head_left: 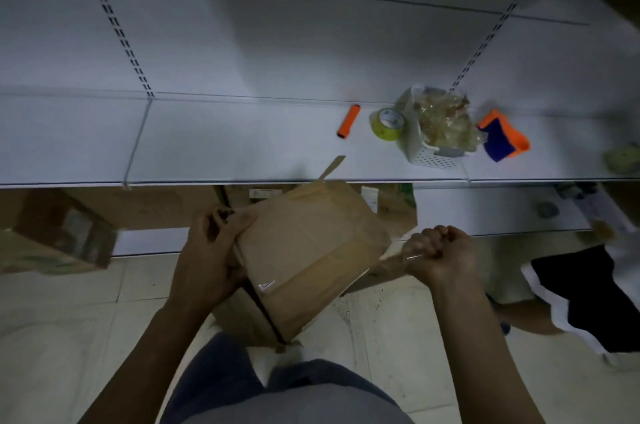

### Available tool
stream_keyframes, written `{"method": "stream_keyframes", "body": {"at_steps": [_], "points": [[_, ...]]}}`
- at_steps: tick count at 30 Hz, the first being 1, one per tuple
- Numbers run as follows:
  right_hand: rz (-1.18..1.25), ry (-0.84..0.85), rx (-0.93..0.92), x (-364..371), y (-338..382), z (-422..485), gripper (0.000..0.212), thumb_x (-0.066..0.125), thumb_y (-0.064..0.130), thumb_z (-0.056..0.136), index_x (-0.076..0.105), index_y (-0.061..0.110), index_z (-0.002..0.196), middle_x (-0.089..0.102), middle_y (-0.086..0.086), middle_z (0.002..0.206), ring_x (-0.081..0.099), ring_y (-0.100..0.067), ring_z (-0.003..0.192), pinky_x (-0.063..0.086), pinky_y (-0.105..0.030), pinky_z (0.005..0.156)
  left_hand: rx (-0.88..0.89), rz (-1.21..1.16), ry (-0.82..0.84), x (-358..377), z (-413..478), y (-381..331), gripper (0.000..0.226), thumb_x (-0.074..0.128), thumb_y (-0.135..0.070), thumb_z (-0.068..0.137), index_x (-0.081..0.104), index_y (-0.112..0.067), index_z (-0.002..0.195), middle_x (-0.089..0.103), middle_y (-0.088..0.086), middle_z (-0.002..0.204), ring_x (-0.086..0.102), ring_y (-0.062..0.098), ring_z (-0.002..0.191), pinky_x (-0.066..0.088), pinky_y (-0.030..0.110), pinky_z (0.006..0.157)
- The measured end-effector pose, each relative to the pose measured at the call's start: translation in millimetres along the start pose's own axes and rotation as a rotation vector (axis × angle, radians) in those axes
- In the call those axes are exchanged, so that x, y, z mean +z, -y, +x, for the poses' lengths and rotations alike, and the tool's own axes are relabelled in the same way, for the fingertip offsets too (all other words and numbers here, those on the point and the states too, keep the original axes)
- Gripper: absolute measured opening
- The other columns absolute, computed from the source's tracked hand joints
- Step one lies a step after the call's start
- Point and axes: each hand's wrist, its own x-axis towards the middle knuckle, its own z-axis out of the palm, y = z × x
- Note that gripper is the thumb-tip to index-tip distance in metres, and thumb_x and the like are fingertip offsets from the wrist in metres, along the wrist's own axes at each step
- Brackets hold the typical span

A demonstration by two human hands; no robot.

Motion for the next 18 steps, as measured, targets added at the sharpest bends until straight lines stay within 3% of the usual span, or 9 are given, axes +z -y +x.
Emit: {"method": "stream_keyframes", "body": {"at_steps": [2,5,8,10,14,16,18], "points": [[0.050,-0.042,-0.016,1,8,11,0.043,0.033,0.019,0.092,0.037,0.019,0.049,0.026,0.007,0.040,0.023,-0.009,0.029,0.026,-0.009,0.036,-0.005,-0.031,-0.019,2,11,-6,0.085,0.083,-0.022,0.055,0.041,-0.022,0.128,0.032,0.008,0.116,0.056,0.045,0.084,0.050,0.040,0.063],[0.103,-0.062,-0.037,8,18,26,0.039,0.031,0.013,0.091,0.037,0.019,0.052,0.029,0.007,0.040,0.025,-0.008,0.029,0.028,-0.009,0.035,-0.146,-0.157,-0.004,9,24,-3,0.087,0.086,-0.010,0.060,0.042,-0.040,0.128,0.032,0.007,0.124,0.053,0.044,0.100,0.049,0.046,0.076],[0.150,-0.092,-0.081,11,37,44,0.028,0.035,0.006,0.077,0.038,0.019,0.052,0.030,0.007,0.043,0.026,-0.008,0.030,0.028,-0.011,0.034,-0.044,-0.098,0.020,19,37,4,0.099,0.090,0.004,0.047,0.042,-0.024,0.130,0.031,0.010,0.125,0.052,0.049,0.101,0.047,0.047,0.078],[0.194,-0.104,-0.152,13,55,53,0.026,0.034,0.005,0.072,0.040,0.019,0.050,0.033,0.007,0.042,0.027,-0.007,0.029,0.025,-0.011,0.034,-0.094,-0.113,0.014,24,51,16,0.101,0.089,0.009,0.044,0.043,-0.020,0.130,0.034,0.016,0.125,0.048,0.045,0.103,0.045,0.044,0.077],[0.157,-0.167,-0.303,23,94,63,0.032,0.028,0.009,0.085,0.035,0.021,0.057,0.033,0.006,0.042,0.029,-0.009,0.031,0.026,-0.010,0.038,-0.239,-0.077,-0.126,30,93,42,0.079,0.074,-0.017,0.050,0.052,-0.010,0.125,0.038,0.030,0.116,0.039,0.039,0.102,0.037,0.040,0.076],[0.143,-0.146,-0.294,38,91,66,0.034,0.030,0.022,0.096,0.042,0.018,0.064,0.041,0.003,0.055,0.040,-0.010,0.043,0.035,-0.013,0.044,-0.201,-0.071,-0.077,31,126,40,0.077,0.071,-0.013,0.051,0.053,-0.009,0.126,0.037,0.024,0.118,0.041,0.041,0.102,0.040,0.042,0.075],[0.064,-0.078,-0.265,57,72,71,0.031,0.042,0.040,0.096,0.056,0.019,0.078,0.058,0.004,0.075,0.055,-0.009,0.071,0.049,-0.020,0.055,-0.161,-0.038,0.031,36,158,22,0.064,0.065,-0.013,0.061,0.054,-0.011,0.124,0.038,0.018,0.120,0.049,0.044,0.094,0.044,0.043,0.071]]}}
